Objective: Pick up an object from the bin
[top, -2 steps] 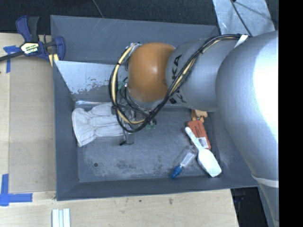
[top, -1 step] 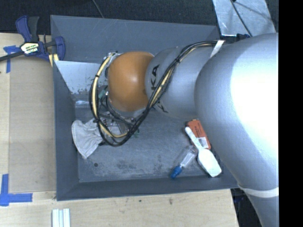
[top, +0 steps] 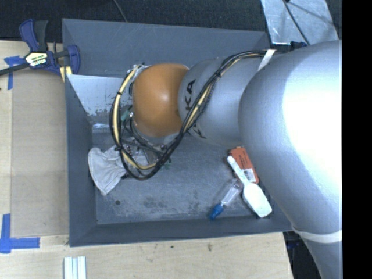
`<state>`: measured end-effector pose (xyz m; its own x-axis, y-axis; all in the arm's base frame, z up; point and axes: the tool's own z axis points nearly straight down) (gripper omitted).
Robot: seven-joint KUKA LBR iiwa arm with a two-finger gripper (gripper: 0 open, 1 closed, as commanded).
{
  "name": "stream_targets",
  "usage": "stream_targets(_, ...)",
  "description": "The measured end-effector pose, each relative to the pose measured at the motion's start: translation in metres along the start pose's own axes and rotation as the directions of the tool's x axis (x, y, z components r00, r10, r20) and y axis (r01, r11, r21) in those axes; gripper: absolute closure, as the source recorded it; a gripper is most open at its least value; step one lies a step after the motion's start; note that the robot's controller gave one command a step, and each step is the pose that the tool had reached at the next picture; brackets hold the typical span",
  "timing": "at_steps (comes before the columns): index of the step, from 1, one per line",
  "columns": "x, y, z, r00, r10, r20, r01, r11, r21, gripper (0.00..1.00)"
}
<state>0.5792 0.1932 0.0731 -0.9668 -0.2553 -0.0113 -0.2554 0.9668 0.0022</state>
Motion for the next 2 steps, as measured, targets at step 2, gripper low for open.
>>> stream_targets(2,0.005,0.003,-0.044,0.999,-0.045,-0.005,0.045,0.999,0.002,1.00)
